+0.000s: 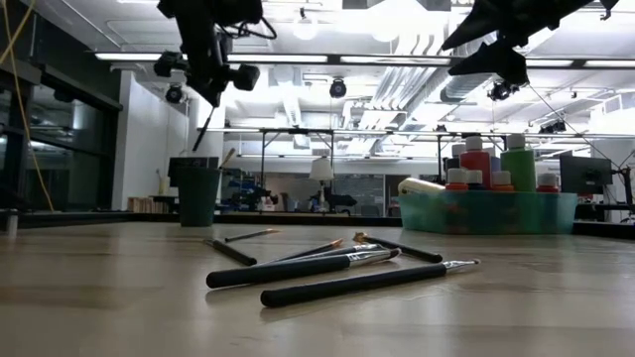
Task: Pick & Place Paint Supplies
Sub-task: Put the silver paintbrush into the blue cup
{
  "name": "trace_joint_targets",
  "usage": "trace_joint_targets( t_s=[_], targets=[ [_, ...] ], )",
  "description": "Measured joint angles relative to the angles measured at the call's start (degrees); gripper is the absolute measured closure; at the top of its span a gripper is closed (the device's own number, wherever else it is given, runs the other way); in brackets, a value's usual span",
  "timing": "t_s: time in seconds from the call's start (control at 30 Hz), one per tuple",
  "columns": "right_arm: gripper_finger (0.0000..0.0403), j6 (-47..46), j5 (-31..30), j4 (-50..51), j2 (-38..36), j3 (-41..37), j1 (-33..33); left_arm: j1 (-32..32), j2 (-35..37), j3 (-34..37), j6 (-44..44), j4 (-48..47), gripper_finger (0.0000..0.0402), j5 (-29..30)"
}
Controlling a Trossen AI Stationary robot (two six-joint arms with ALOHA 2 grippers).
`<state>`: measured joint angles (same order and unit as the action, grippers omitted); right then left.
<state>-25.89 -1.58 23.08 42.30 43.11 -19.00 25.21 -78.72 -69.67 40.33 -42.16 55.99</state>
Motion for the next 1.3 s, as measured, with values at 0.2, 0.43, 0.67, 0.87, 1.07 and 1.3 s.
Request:
trace_joint_targets(
  t_s=[0.2, 0.43, 0.67, 0.87, 1.07, 1.3],
  targets=[
    [0.016, -0.6, -1.5, -0.2, 0.0, 0.0, -0.02, 3.43, -1.99, 0.07, -1.28, 1.1, 0.0401, -3.93],
    [0.016, -1.07, -2.55, -0.2, 0.0, 0.0, 0.0, 3.28, -6.24, 0.02, -1.05, 1.8, 0.0401, -4.4],
    [0.016, -1.09, -2.54, -0.18, 0.0, 0.0, -0.01, 3.28, -7.81, 0.02, 0.44, 1.35, 0.0383, -6.02],
    [0.016, -0.98, -2.54, -0.16, 0.0, 0.0, -0.02, 3.28, -7.8, 0.0, 0.44, 0.36, 0.0352, -6.81],
    [0.016, -0.9, -2.39, -0.14, 0.0, 0.0, 0.0, 3.28, -7.8, 0.0, 0.62, -2.17, 0.0333, -7.94],
    [0.016, -0.87, -2.36, 0.51, 0.0, 0.0, -0.01, 3.28, -7.44, 0.0, 0.64, -4.03, 0.0291, -10.72]
  ],
)
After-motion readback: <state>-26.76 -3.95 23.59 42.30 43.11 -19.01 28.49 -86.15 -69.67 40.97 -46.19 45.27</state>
